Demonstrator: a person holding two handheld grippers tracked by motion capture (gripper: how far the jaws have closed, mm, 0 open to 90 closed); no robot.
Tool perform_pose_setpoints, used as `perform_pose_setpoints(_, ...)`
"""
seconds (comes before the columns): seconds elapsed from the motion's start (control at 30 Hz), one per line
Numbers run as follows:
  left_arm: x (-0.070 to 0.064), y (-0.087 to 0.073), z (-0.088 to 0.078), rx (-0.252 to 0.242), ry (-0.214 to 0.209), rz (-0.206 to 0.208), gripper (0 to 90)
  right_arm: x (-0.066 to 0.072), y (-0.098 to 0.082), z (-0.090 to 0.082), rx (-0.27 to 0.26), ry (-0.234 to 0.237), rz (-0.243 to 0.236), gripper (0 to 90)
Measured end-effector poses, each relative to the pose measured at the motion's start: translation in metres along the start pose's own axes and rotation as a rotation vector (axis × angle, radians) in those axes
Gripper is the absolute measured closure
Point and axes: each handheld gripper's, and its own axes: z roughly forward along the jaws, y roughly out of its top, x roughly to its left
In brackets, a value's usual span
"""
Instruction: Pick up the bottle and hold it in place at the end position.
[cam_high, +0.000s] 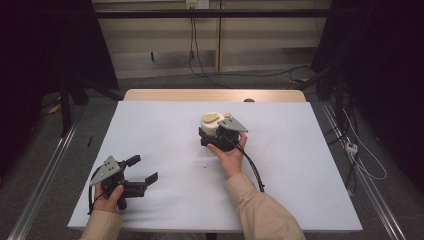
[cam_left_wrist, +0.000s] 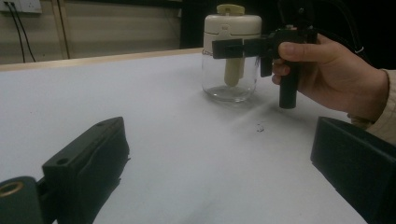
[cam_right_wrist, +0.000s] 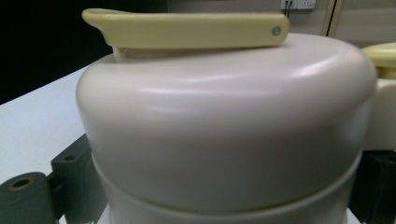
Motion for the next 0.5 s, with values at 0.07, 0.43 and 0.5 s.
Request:
perform_pose_setpoints(0.07,0.0002,0.0001,0.0001,-0.001,-0.001,-0.001,3.6,-0.0002,-0.0005,0.0015,0.002,-0.006,-0.004,6.3)
perform_pose_setpoints(0.43,0.0004,-0.0002,0.0006,-0.002,-0.003,-0.004,3.7,0.0031,-0.0008,0.0066,0.004,0.001,-0.021,6.4)
perform_pose_setpoints(0.5,0.0002,-0.0002,0.0006,-0.001,-0.004,-0.004,3.7,0.0029,-0.0010,0.0064,0.003,0.001,-0.021,6.3)
